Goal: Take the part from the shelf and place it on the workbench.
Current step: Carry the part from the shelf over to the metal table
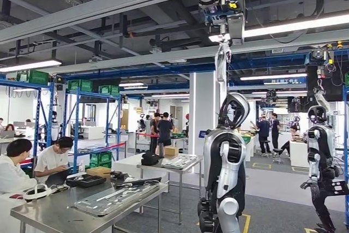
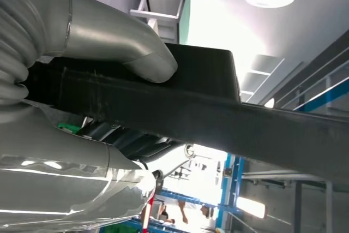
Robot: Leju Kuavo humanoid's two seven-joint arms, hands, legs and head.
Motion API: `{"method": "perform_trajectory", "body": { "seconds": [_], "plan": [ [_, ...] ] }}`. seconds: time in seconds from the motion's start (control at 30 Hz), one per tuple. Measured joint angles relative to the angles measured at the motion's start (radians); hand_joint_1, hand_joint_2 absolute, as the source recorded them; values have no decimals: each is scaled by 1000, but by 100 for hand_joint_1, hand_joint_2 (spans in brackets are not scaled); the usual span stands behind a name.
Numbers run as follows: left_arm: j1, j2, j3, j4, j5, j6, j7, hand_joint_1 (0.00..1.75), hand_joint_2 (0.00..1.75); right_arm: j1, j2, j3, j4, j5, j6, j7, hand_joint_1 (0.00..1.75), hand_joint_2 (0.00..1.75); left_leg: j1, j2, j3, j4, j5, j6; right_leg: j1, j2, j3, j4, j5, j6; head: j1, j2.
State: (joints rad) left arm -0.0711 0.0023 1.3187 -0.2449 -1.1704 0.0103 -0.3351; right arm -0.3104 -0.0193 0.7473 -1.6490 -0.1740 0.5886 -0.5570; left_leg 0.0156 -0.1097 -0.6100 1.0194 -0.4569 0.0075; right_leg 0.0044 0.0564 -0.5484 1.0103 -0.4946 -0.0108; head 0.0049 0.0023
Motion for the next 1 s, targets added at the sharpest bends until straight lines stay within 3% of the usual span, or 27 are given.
{"method": "perform_trajectory", "body": {
  "seconds": [0.07, 0.1, 0.17, 0.23, 0.27, 0.3, 0.37, 0.43, 0.5, 0.53, 0.6, 0.67, 0.73, 0.77, 0.8, 0.9, 0.97, 1.0],
  "plan": [
    [4, 0, 0, 0, 0, 0, 1, 0, 175, -2, 3, 0, -3, 0, 0, 0, 175, 175, -3, 26, -11, 16, -15, -9, -3, -22, 5, -17, 3, -7, 0, 0],
    [3, 0, 0, 0, 0, 0, 1, 0, 175, -1, 4, 0, -4, 0, 0, 0, 175, 175, -4, 49, -27, 50, -39, -14, -5, -35, 7, -24, 6, -10, 0, 0],
    [0, 0, 0, 0, 0, 0, 0, 0, 175, 3, 5, 0, -5, -1, 1, -1, 175, 175, -2, 85, -82, 174, -105, -24, -5, -60, 6, -26, 7, -13, 0, 0],
    [-1, 0, 0, 0, 0, -1, 0, 0, 175, 6, 4, 0, -5, -1, 2, 0, 175, 175, 5, 95, -122, 271, -136, -33, -5, -86, 5, -26, 6, -12, 0, 0],
    [0, 0, 0, 0, 0, -2, 0, 0, 175, 7, 4, 1, -5, -1, 2, 0, 175, 175, 10, 99, -117, 267, -124, -37, -5, -98, 6, -25, 6, -11, 0, 0],
    [2, 0, 0, 0, 0, -2, 0, 0, 175, 7, 4, 1, -5, -1, 3, 0, 175, 175, 14, 107, -91, 222, -97, -41, -6, -110, 7, -24, 4, -8, 0, 0],
    [0, 0, 0, 0, 0, -2, 0, 0, 175, 7, 4, 1, -7, -1, 3, 0, 175, 175, 17, 146, -17, 86, -41, -46, -4, -129, 8, -16, -4, 3, 0, 0],
    [-4, -1, 0, 0, 0, -3, -1, 0, 175, 6, 4, 2, -9, -3, 4, 0, 175, 175, 13, 171, 16, 17, -23, -36, 0, -146, 8, -7, -11, 17, 0, 0],
    [-3, -1, 1, 0, -1, -3, 0, 0, 175, 5, 4, 3, -10, -6, 5, 2, 175, 175, 8, 155, 11, 15, -25, -17, -1, -163, 11, -6, -14, 28, -1, 0],
    [0, -1, 1, 0, -2, -3, 1, 0, 175, 5, 4, 4, -11, -8, 6, 3, 175, 175, 7, 146, 10, 15, -23, -10, -4, -160, 12, -4, -19, 33, -1, 0],
    [3, 0, 1, 0, -2, -3, 4, 0, 175, 4, 4, 6, -12, -12, 7, 5, 175, 175, 7, 131, 8, 12, -19, 2, -11, -123, -1, 35, -54, 40, -1, 0],
    [0, 1, 1, 0, -3, -2, 5, 0, 175, 6, 4, 7, -12, -16, 7, 6, 175, 175, 4, 112, 5, 12, -15, 11, -13, -78, -53, 154, -122, 40, -1, 0],
    [-1, 1, 1, 0, -3, -2, 5, 0, 175, 10, 2, 8, -12, -19, 7, 6, 175, 175, -3, 88, 2, 13, -13, 16, -11, -62, -107, 271, -163, 35, -1, 0],
    [0, 1, 1, 0, -4, -2, 6, 0, 175, 12, 2, 9, -12, -20, 8, 6, 175, 175, -7, 76, 2, 13, -13, 17, -9, -60, -112, 279, -153, 30, -1, 0],
    [0, 1, 1, 0, -4, -2, 6, 0, 175, 13, 1, 9, -12, -22, 8, 7, 175, 175, -9, 63, 2, 13, -12, 18, -6, -55, -100, 249, -125, 23, -1, 0],
    [-1, -1, 1, 0, -4, -2, 6, 0, 175, 14, 1, 9, -13, -25, 8, 7, 175, 175, -8, 27, 2, 13, -10, 16, 5, 3, -22, 65, -22, -1, 0, 0],
    [-2, -2, 1, 0, -5, -2, 7, 0, 175, 14, 1, 9, -14, -27, 9, 7, 175, 175, -2, 8, -5, 13, -5, 9, 9, 25, -6, 18, -7, -7, 0, 0],
    [0, -2, 1, 0, -6, -2, 7, 0, 175, 14, 1, 10, -14, -29, 11, 7, 175, 175, 0, -2, -9, 12, -1, 4, 11, 16, -4, 11, -5, -7, 0, 0]
  ]
}}
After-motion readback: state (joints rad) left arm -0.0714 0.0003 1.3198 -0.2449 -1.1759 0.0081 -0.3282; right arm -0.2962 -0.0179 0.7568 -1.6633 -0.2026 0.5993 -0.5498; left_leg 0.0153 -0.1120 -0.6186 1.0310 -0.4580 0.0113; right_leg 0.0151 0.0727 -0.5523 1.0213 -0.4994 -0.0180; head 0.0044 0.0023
